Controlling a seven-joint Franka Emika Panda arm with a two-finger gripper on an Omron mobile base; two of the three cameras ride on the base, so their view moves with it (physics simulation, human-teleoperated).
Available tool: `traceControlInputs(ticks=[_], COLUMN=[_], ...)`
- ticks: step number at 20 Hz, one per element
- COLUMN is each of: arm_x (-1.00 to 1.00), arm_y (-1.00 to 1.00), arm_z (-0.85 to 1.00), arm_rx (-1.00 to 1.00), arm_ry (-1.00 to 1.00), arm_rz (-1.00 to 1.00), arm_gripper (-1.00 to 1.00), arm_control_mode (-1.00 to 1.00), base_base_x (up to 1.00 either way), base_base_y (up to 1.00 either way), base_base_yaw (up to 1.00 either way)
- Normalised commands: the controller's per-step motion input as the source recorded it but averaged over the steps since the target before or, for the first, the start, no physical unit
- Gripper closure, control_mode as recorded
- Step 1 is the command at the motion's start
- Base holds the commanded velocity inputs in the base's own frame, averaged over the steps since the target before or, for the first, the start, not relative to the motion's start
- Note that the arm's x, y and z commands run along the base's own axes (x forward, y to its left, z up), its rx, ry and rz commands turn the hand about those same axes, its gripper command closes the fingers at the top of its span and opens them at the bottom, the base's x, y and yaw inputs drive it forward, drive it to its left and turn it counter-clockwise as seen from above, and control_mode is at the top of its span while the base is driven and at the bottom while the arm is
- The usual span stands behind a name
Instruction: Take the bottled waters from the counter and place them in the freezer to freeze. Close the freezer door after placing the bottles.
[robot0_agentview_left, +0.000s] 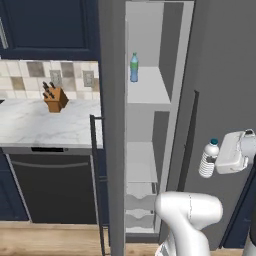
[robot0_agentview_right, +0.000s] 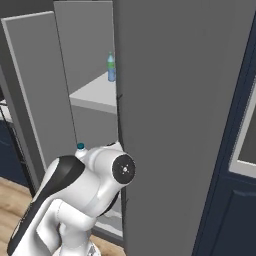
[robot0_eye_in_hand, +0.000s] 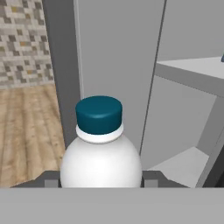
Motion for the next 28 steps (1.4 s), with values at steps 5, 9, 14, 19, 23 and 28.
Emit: traceControlInputs(ticks=[5,9,14,19,23,28], arm_x=[0.00,0.00,0.00,0.00,0.00,0.00], arm_y=[0.00,0.00,0.00,0.00,0.00,0.00], arm_z=[0.00,0.00,0.00,0.00,0.00,0.00], arm_rx=[0.00,0.00,0.00,0.00,0.00,0.00], arm_ry=[0.00,0.00,0.00,0.00,0.00,0.00], arm_rz=[0.00,0.00,0.00,0.00,0.00,0.00], arm_gripper=[1.00,1.00,1.00,1.00,1.00,1.00], arm_control_mode=[1.00,1.00,1.00,1.00,1.00,1.00], base_base_x=[0.22,0.28,0.40,0.35,0.22,0.00], base_base_y=[0.00,0.00,0.00,0.00,0.00,0.00], base_base_yaw=[0.02,0.00,0.00,0.00,0.00,0.00])
